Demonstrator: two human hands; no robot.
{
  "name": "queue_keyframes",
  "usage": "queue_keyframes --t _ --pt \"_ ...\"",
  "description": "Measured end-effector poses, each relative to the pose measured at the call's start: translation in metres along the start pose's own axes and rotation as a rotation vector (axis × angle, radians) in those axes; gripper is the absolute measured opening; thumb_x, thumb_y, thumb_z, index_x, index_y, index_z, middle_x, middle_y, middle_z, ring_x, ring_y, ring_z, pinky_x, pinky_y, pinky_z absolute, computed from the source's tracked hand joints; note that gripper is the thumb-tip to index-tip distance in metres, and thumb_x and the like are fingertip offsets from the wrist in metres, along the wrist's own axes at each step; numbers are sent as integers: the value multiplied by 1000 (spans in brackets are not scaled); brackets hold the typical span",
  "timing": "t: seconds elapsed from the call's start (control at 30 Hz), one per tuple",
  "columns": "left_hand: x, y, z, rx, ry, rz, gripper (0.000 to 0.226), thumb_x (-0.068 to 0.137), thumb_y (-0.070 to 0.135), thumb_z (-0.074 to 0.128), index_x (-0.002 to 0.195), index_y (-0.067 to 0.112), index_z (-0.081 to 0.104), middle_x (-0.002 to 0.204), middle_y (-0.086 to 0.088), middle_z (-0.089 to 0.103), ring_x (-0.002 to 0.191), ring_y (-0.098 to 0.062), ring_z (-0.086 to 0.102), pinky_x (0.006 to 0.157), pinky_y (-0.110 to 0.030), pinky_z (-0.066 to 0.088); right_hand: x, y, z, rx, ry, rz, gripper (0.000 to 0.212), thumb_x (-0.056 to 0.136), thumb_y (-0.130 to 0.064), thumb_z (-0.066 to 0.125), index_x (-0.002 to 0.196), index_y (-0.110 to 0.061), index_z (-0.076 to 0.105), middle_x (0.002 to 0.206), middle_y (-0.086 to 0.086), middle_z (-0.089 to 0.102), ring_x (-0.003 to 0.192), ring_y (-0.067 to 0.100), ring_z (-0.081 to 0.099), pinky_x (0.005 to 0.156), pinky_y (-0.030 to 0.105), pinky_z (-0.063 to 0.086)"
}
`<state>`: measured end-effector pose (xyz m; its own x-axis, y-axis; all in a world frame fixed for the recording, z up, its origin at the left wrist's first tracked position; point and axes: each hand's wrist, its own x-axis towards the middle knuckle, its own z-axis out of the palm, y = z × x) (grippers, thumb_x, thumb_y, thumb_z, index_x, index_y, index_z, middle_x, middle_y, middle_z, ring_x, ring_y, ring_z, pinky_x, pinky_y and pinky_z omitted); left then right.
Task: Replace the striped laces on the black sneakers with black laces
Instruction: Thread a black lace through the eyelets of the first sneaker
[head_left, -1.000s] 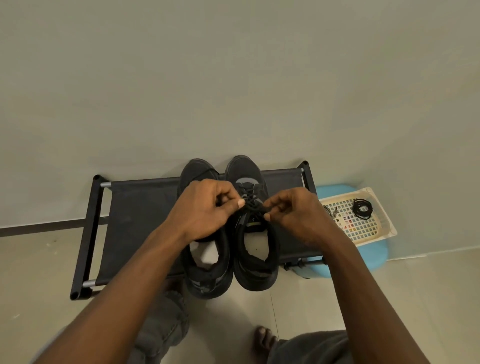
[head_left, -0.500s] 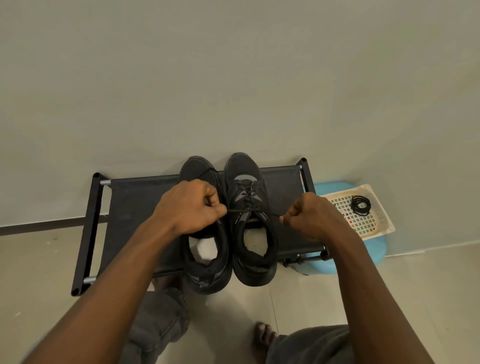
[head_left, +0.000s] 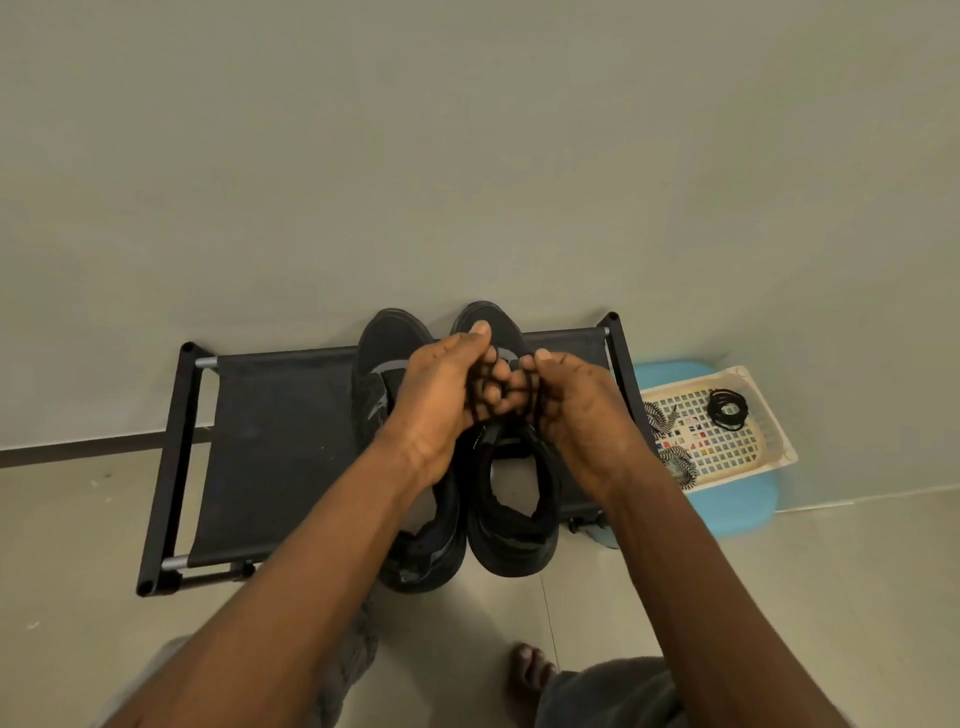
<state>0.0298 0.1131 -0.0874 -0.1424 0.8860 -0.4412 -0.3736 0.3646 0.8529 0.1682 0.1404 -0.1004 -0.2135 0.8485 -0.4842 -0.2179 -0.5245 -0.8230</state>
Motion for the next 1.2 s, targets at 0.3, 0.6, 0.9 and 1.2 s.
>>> queue_keyframes --t 0.3,0.6,0.9,1.2 --pt "8 -14 -2 107 108 -39 28 106 5 51 96 13 76 80 0 74 63 -6 61 59 -20 54 1 9 -6 -377 55 -109 14 98 3 60 103 -4 70 87 13 77 77 20 71 79 31 62" --pt "11 -18 -10 127 13 -44 21 98 -5 62 109 5 78 89 -13 76 70 -9 68 67 -20 58 -1 2 -8 -282 17 -100 11 90 4 71 98 -4 73 89 18 77 77 20 73 74 23 60" --pt "11 -17 -14 124 18 -32 12 93 -4 71 99 5 76 84 -15 76 73 -17 70 66 -22 60 2 -3 -13 -242 2 -27 29 87 6 73 113 -4 66 86 16 77 71 18 74 70 24 61" --pt "9 -10 -24 502 -192 136 11 94 16 75 103 13 81 86 -7 80 81 -16 72 74 -22 58 -3 -5 -15 -322 -18 -25 23 82 -4 81 102 4 73 87 20 77 73 22 74 69 25 61"
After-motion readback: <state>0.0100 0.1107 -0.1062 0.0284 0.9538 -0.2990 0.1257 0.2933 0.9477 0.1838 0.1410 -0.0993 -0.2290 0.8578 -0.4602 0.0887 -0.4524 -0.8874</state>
